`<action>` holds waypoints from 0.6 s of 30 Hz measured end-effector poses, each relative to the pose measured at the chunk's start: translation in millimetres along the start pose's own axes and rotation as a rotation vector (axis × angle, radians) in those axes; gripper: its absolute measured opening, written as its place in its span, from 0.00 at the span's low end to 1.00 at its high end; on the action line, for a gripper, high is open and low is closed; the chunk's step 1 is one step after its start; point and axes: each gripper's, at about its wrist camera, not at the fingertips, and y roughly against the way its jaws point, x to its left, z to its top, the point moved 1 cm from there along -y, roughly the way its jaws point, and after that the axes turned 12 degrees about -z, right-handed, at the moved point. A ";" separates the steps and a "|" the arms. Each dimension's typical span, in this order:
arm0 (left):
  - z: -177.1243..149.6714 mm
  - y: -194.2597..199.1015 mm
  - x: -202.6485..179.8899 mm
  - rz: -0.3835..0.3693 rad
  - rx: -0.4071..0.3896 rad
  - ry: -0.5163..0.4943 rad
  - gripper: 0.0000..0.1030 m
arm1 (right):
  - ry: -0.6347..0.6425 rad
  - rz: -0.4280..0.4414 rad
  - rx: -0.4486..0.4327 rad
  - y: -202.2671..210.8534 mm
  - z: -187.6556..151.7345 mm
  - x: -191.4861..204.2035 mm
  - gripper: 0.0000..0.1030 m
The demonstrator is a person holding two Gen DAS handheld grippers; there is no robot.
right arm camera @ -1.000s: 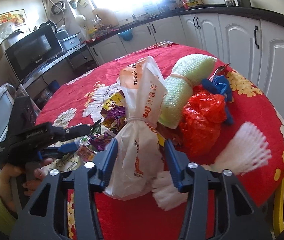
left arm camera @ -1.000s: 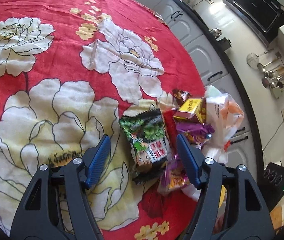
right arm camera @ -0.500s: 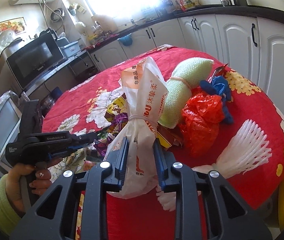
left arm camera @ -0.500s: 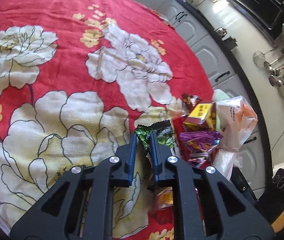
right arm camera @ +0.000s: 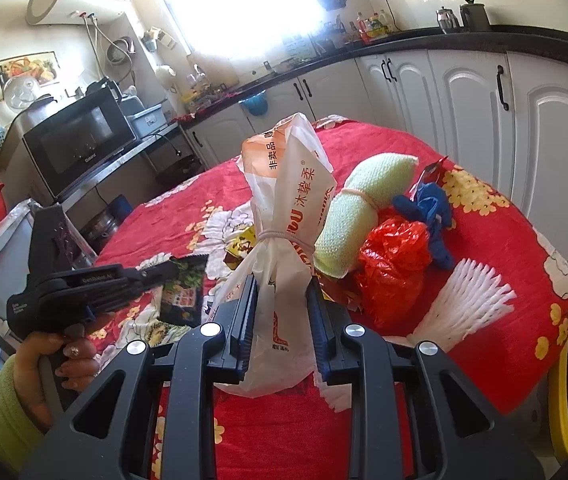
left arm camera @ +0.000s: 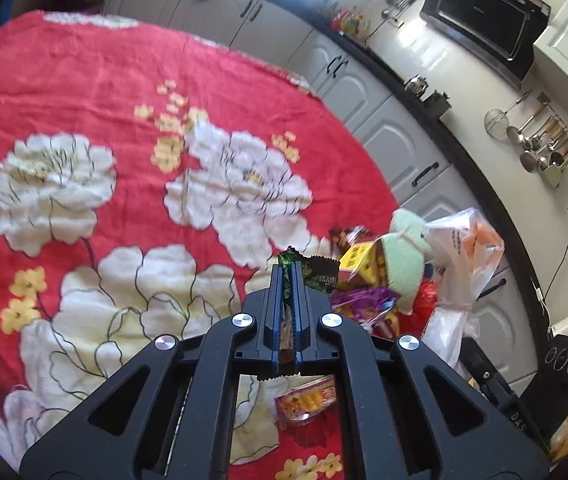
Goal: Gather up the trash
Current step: 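Grasp the green snack wrapper with the left tool while the right tool grasps the white plastic bag, then carry the white bag with the right tool over the yellow bin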
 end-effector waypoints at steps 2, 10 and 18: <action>2.8 6.6 -10.8 -0.007 -0.022 -0.028 0.01 | -0.004 -0.002 -0.012 4.5 2.5 -0.4 0.23; 3.8 20.5 -62.7 -0.056 -0.077 -0.146 0.01 | -0.047 -0.025 -0.048 26.1 7.3 -22.8 0.23; -3.6 8.2 -105.7 -0.107 -0.071 -0.214 0.01 | -0.098 -0.070 -0.092 52.5 12.5 -55.0 0.23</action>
